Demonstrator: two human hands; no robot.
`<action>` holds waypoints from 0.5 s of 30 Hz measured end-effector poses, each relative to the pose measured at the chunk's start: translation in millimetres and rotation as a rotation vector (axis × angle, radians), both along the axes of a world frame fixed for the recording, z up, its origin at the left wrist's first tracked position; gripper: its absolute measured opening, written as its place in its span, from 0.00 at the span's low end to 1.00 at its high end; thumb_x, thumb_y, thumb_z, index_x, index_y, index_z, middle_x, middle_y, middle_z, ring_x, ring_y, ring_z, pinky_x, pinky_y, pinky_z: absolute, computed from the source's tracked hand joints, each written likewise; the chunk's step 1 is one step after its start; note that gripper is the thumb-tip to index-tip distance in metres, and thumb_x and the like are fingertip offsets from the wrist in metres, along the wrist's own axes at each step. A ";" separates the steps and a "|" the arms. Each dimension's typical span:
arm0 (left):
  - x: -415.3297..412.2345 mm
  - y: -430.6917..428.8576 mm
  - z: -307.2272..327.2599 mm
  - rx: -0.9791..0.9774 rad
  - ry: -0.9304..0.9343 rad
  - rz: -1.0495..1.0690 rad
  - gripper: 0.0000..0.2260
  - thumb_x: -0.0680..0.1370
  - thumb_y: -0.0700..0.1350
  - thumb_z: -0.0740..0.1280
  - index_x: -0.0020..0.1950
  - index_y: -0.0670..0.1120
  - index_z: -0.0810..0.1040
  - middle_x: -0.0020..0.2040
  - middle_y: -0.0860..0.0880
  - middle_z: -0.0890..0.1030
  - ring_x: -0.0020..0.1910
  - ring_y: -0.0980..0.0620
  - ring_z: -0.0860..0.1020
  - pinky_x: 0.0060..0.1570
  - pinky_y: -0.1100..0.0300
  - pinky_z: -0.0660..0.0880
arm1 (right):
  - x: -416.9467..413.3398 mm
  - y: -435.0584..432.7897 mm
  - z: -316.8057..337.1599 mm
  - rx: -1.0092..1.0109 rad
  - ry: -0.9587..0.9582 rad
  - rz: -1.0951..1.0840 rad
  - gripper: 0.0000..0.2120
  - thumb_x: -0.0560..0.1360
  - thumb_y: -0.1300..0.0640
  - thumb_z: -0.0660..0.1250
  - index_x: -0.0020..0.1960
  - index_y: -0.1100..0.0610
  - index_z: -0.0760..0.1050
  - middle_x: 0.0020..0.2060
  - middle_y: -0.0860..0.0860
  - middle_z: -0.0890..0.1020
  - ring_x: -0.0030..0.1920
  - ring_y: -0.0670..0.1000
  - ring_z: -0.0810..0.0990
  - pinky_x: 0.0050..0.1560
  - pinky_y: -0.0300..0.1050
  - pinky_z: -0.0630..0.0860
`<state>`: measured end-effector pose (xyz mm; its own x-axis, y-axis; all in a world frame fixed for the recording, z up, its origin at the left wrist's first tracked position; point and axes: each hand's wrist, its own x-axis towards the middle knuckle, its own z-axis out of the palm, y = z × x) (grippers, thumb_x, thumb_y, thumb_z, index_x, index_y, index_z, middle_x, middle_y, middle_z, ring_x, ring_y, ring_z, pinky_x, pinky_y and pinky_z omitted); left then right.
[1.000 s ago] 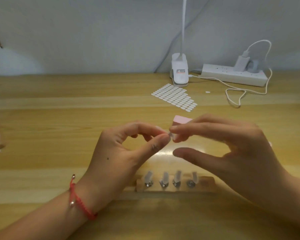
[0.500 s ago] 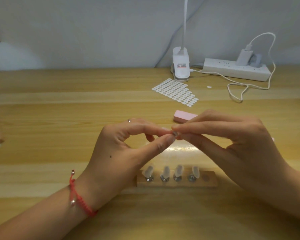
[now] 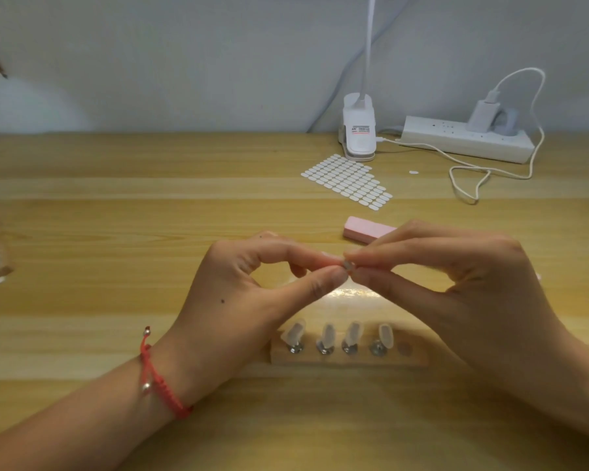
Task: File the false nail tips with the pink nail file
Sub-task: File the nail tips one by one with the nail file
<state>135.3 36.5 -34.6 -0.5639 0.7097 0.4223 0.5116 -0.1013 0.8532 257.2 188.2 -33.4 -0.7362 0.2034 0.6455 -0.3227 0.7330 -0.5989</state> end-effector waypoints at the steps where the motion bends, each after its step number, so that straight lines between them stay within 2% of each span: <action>1: -0.3 -0.1 -0.3 -0.001 0.006 0.000 0.07 0.65 0.52 0.73 0.40 0.51 0.85 0.37 0.56 0.84 0.39 0.53 0.81 0.44 0.67 0.74 | 0.1 0.0 0.6 0.005 0.005 -0.002 0.08 0.70 0.58 0.73 0.49 0.55 0.84 0.42 0.47 0.86 0.41 0.47 0.84 0.44 0.42 0.79; 5: -1.8 -0.3 -1.4 -0.014 0.032 0.017 0.07 0.65 0.53 0.73 0.40 0.53 0.85 0.36 0.57 0.83 0.39 0.54 0.80 0.44 0.68 0.73 | 2.3 1.1 1.3 0.158 -0.003 -0.012 0.08 0.72 0.58 0.74 0.50 0.57 0.84 0.43 0.48 0.85 0.43 0.45 0.84 0.44 0.40 0.79; 8: -1.4 0.2 -2.0 -0.012 0.024 0.035 0.06 0.65 0.52 0.73 0.40 0.53 0.85 0.36 0.56 0.83 0.39 0.55 0.80 0.45 0.69 0.72 | 4.3 1.5 -1.6 0.247 -0.008 -0.015 0.09 0.73 0.62 0.72 0.53 0.58 0.84 0.43 0.49 0.85 0.44 0.48 0.83 0.46 0.41 0.77; 13: -1.2 -1.0 -4.2 0.005 0.010 0.062 0.05 0.66 0.51 0.73 0.39 0.52 0.85 0.36 0.53 0.83 0.39 0.56 0.79 0.45 0.69 0.72 | 3.7 -1.3 -6.1 0.339 -0.050 -0.020 0.12 0.75 0.62 0.68 0.58 0.58 0.82 0.45 0.49 0.84 0.46 0.51 0.79 0.48 0.40 0.75; 15: -0.8 -0.3 -3.8 0.013 0.009 0.082 0.05 0.65 0.52 0.74 0.39 0.54 0.85 0.38 0.53 0.84 0.40 0.55 0.80 0.45 0.66 0.73 | 4.6 -1.1 -2.3 0.291 -0.092 -0.018 0.13 0.75 0.59 0.70 0.59 0.54 0.82 0.46 0.47 0.84 0.49 0.50 0.80 0.49 0.42 0.75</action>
